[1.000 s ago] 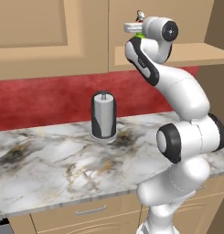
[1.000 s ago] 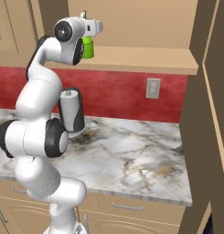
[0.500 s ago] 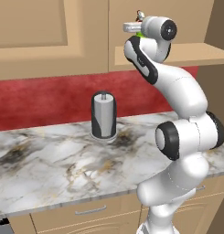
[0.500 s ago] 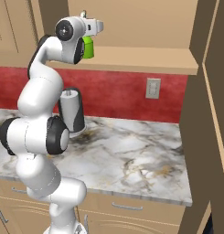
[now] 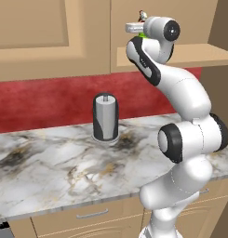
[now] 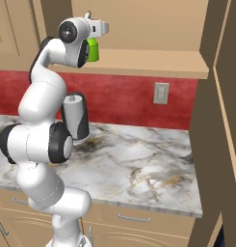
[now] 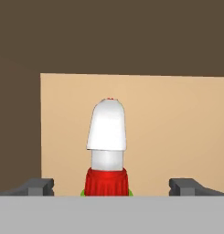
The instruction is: Move the cutting board and knife to the sink. Then move spray from the cabinet to the counter.
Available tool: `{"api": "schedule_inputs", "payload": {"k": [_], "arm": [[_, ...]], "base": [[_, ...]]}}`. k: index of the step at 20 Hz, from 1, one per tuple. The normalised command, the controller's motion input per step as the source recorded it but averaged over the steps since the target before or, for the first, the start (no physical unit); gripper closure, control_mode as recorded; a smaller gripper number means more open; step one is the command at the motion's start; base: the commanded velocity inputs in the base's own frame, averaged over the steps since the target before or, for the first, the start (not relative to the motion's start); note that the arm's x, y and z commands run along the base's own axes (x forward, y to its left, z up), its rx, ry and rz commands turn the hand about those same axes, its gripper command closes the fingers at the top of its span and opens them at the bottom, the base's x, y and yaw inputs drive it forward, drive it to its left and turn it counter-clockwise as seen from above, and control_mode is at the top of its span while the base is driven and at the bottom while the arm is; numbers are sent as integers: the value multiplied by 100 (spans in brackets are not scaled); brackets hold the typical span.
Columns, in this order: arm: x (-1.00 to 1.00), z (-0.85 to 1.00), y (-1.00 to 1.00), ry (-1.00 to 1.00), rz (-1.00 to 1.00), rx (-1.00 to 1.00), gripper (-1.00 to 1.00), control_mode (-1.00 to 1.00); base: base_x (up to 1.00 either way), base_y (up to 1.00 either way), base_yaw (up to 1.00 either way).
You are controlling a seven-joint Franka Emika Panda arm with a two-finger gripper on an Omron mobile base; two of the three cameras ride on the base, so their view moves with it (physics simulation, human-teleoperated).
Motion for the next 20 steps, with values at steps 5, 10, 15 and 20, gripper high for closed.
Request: {"api": "schedule_inputs", "payload": {"k": [5,10,15,20], "arm": [[0,0,0,0,0,0,100,-100],[0,0,0,0,0,0,100,-100],[0,0,0,0,0,0,100,-100],[0,0,0,0,0,0,100,-100]], "base": [[0,0,0],[0,0,0],[0,0,0],[0,0,0]]}}
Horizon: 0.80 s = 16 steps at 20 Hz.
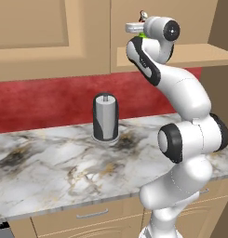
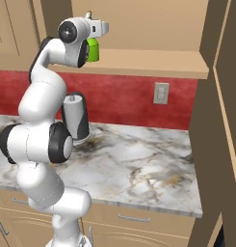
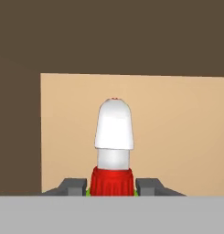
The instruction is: Move the cutting board and knife to the sink. Then move spray from the cabinet to the counter.
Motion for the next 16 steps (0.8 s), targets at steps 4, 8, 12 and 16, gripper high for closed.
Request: {"api": "schedule_inputs", "payload": {"k": [4,8,12,16], "arm": [[-34,0,-28,0,0,0,100,-100],[-55,0,-53,-6,3,1,100,-100],[-92,0,-32,-7,2,0,100,-100],[-100,0,-3,0,4,0,100,-100]], "base": [[0,0,0],[0,0,0],[0,0,0],[0,0,0]]}}
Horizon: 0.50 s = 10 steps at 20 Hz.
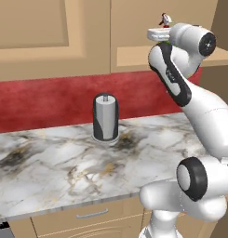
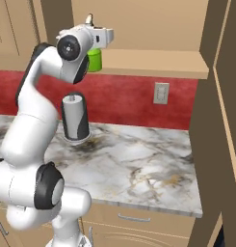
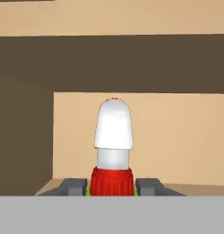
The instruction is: Move the cutting board and knife to the sink. Then move spray from the cabinet to the counter.
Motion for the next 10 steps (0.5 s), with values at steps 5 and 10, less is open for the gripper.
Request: {"api": "schedule_inputs", "payload": {"k": [5,10], "arm": [[-100,0,6,0,14,0,100,-100],[-100,-11,0,3,32,0,100,-100]], "base": [[0,0,0],[0,0,0]]}}
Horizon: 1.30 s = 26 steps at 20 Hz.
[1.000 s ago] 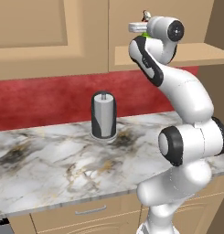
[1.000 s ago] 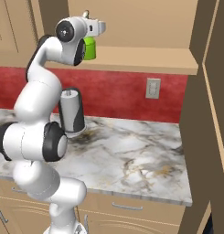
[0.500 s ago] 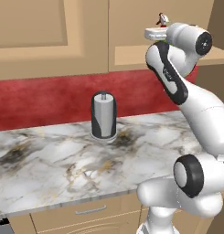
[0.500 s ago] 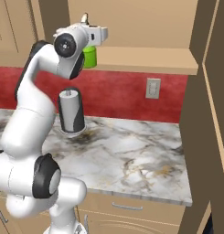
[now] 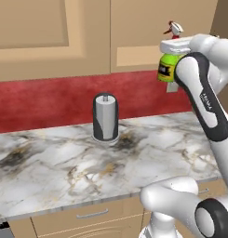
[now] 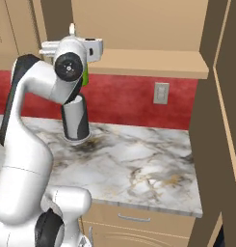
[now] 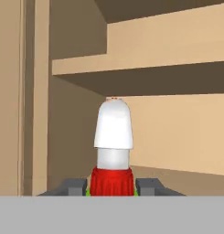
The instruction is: Move the cutting board and knife to the sink. Then move spray from the cabinet to the counter.
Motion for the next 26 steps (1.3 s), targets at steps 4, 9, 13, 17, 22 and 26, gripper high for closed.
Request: {"api": "schedule_inputs", "payload": {"k": [4,9,13,17,22,26], "arm": [[-74,-39,0,5,51,0,100,-100],[-42,-69,5,4,57,0,100,-100],[-14,-88,4,0,51,0,100,-100],[-10,-80,16,0,41,0,100,-100],[-1,-58,19,0,24,-2,100,-100],[1,-66,7,0,9,-7,100,-100]], "base": [[0,0,0],[0,0,0],[0,0,0],[0,0,0],[0,0,0],[0,0,0]]}}
